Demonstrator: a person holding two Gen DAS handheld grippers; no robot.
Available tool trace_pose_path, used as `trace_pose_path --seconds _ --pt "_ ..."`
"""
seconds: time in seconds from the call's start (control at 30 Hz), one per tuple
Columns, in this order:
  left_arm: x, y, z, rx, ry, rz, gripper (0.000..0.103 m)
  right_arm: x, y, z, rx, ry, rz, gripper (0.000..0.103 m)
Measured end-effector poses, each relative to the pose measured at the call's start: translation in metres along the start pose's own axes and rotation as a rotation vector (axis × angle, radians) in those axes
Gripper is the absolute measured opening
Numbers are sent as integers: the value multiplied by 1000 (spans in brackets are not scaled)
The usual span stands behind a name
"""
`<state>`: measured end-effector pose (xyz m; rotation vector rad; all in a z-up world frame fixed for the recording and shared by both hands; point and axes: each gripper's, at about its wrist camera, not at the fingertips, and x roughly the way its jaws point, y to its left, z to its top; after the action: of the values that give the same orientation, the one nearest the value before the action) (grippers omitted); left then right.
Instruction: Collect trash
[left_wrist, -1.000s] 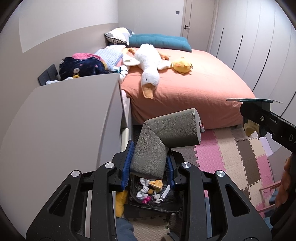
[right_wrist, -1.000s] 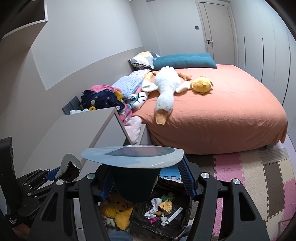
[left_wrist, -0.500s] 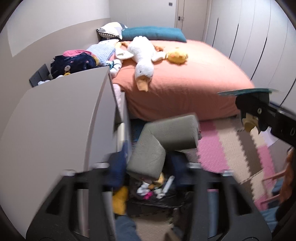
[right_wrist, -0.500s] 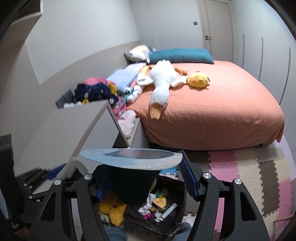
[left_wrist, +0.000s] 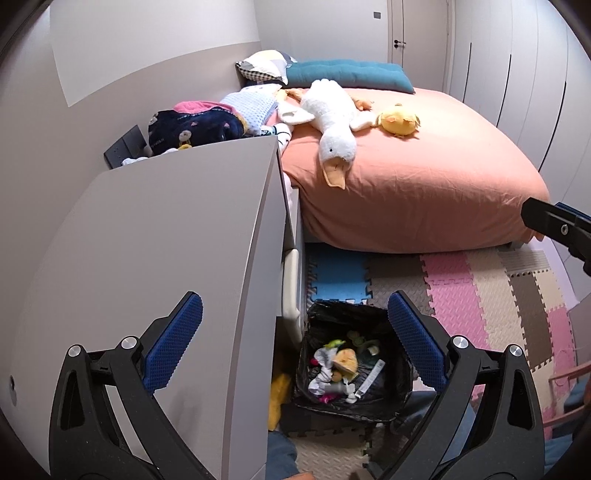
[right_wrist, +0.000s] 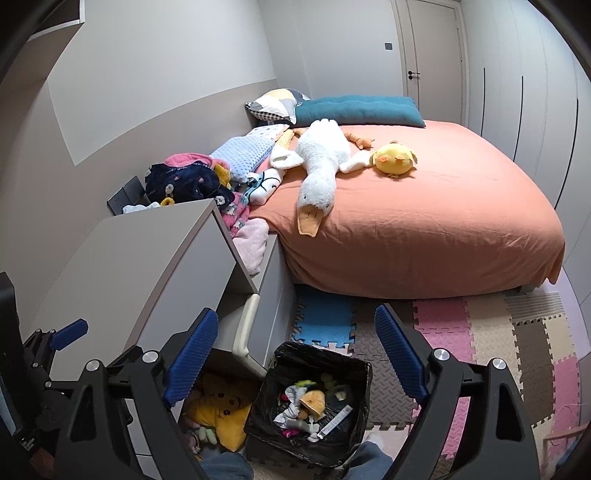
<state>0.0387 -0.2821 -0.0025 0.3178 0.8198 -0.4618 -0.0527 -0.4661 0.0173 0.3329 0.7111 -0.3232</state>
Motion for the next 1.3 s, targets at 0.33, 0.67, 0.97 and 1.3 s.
trace_pose_path --seconds 0.33,0.67,0.97,1.3 --pt "-4 1 1 -15 -6 -9 97 -1 4 0 -1 0 7 87" --pt "-7 5 2 -34 -12 -41 97 0 9 -1 -1 1 5 87" --pt "-9 4 1 -38 -21 -49 97 0 8 -1 -1 1 5 87" --pt "-12 3 1 -37 -25 -49 97 1 11 -2 -2 2 7 87"
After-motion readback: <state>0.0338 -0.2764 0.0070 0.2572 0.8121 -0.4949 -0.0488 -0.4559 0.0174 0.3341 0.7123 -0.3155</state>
